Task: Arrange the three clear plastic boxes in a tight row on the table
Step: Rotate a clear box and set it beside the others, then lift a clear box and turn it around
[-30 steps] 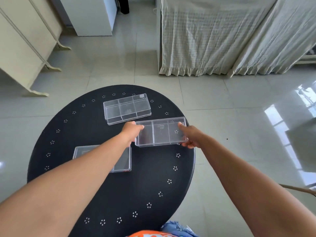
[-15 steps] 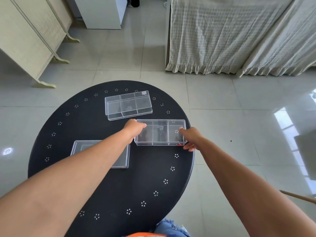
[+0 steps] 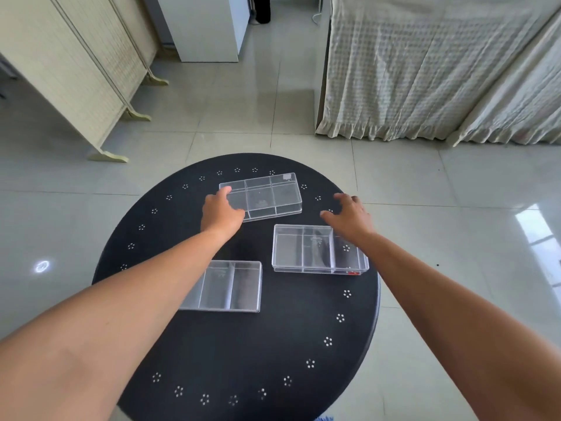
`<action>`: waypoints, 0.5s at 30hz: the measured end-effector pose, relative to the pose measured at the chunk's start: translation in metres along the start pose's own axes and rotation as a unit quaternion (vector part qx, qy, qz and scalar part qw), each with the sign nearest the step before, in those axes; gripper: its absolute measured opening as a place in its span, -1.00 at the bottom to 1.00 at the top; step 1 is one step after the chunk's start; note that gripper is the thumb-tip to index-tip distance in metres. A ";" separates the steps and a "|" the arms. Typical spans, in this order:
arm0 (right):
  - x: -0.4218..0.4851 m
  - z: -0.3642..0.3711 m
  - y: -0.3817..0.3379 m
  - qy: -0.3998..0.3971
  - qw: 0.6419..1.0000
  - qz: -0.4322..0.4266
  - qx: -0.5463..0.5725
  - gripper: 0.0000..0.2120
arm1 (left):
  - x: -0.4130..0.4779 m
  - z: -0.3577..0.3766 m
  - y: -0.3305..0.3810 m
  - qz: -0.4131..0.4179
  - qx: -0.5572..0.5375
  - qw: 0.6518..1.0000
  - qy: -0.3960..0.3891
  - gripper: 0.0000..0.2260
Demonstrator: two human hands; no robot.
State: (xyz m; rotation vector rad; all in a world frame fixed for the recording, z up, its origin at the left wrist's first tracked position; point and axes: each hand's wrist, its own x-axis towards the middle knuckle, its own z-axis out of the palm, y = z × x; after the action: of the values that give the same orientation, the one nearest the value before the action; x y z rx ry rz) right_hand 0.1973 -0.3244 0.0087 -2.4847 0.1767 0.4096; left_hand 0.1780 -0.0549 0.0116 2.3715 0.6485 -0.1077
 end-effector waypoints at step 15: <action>0.057 0.051 -0.067 -0.150 0.964 0.102 0.196 -0.07 | 0.044 0.001 -0.058 -0.090 -0.154 0.956 -0.231 -0.03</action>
State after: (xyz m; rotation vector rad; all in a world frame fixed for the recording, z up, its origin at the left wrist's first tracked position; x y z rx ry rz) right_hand 0.2528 -0.2424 -0.0125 -1.9942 0.3548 0.7522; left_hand 0.1886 0.0013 -0.0339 1.8887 0.5980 -0.5790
